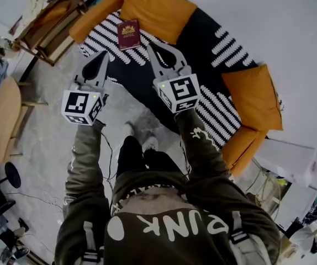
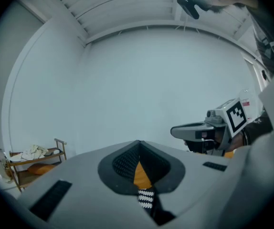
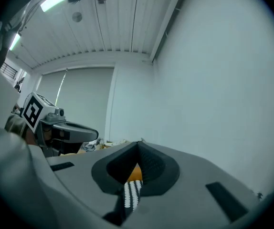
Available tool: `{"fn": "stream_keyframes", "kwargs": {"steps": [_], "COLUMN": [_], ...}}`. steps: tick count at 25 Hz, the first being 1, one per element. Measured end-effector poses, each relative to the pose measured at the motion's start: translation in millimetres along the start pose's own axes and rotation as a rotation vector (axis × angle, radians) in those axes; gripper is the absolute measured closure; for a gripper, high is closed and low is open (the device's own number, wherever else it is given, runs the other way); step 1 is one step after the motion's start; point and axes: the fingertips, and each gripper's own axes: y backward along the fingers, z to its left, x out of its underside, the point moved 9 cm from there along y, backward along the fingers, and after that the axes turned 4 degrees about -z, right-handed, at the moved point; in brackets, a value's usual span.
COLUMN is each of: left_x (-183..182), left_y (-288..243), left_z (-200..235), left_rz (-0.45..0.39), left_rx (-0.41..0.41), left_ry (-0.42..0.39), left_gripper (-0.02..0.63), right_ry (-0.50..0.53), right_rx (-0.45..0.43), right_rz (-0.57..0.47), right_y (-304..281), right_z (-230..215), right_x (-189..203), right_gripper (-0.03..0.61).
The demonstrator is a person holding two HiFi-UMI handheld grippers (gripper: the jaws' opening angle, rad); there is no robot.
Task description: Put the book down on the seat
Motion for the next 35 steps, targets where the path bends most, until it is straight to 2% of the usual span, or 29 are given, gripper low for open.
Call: {"fn": "stream_keyframes", "kwargs": {"steps": [7, 14, 25, 30, 35], "left_x": [-50, -83, -106, -116, -126], "left_y": [46, 101, 266, 326, 366], "left_z": [-25, -60, -82, -100, -124], "left_rz": [-0.046, -0.070, -0.124, -0.128, -0.136], "left_rx": [-0.006, -0.012, 0.025, 0.036, 0.037], "left_ry": [-0.030, -0.068, -0.072, -0.062, -0.074], "left_gripper": [0.609, 0.610, 0.609, 0.609, 0.611], "right_ry": [0.014, 0.035, 0.089, 0.083, 0.084], "right_rx": [-0.004, -0.017, 0.011, 0.036, 0.053], "right_rz": [-0.049, -0.085, -0.111, -0.103, -0.108], "right_y": [41, 91, 172, 214, 253], "right_z": [35, 71, 226, 273, 300], "right_x": [-54, -84, -130, -143, -154], "right_gripper": [0.568, 0.568, 0.568, 0.568, 0.568]}}
